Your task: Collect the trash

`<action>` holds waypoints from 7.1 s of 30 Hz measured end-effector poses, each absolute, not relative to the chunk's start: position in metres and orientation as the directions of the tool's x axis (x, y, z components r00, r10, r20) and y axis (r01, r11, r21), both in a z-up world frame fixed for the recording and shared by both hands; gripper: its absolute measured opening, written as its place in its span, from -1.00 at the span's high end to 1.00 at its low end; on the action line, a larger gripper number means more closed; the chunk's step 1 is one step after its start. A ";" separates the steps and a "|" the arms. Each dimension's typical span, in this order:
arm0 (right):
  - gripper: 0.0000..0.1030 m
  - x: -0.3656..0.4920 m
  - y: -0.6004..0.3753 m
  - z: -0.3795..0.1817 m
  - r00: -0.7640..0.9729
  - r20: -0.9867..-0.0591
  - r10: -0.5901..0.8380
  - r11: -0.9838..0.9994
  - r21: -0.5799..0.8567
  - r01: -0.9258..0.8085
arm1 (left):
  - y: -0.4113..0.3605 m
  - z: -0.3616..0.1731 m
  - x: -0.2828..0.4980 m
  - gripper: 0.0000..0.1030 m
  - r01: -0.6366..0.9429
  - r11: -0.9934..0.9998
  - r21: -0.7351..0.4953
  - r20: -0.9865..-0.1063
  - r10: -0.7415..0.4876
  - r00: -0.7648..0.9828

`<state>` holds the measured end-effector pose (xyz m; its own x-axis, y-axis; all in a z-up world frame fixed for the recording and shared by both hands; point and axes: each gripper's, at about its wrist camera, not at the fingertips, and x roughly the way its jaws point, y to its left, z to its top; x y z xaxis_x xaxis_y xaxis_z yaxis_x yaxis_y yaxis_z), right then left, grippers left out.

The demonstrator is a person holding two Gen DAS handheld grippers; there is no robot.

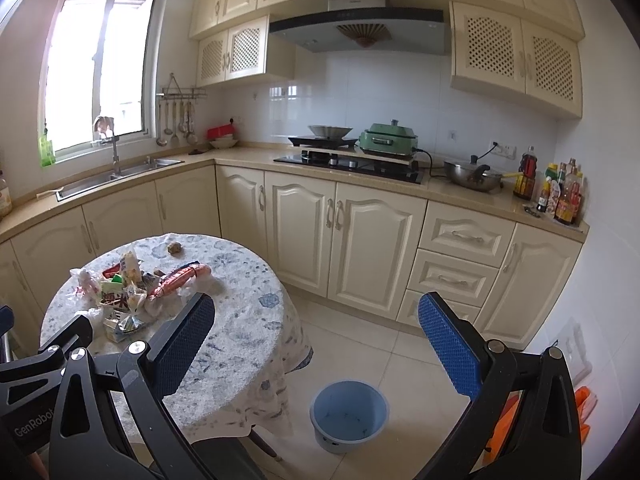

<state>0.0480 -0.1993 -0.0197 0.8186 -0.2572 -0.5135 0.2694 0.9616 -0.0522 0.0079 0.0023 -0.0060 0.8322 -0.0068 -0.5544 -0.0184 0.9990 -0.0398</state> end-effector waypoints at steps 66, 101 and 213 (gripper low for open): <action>-1.00 0.257 -0.003 -0.194 0.347 -0.929 0.126 0.984 0.071 -0.166 | 0.205 -0.151 0.231 -0.94 -0.361 0.925 -0.115 -0.883 0.072 0.465; -0.96 0.242 -0.003 -0.201 0.438 -0.878 0.192 0.981 0.183 -0.063 | 0.223 -0.159 0.210 -0.92 -0.237 0.952 -0.192 -0.887 -0.065 0.457; -0.06 0.238 -0.155 -0.213 0.492 -0.869 0.050 0.957 0.183 0.226 | 0.050 -0.147 0.289 0.31 0.154 0.984 -0.092 -0.836 -0.160 0.525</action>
<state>0.2376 -0.1549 -0.2127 0.4923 0.0502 -0.8690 0.2257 0.9568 0.1832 0.2891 0.0500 -0.1470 0.5248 -0.1598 -0.8361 0.1538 0.9839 -0.0915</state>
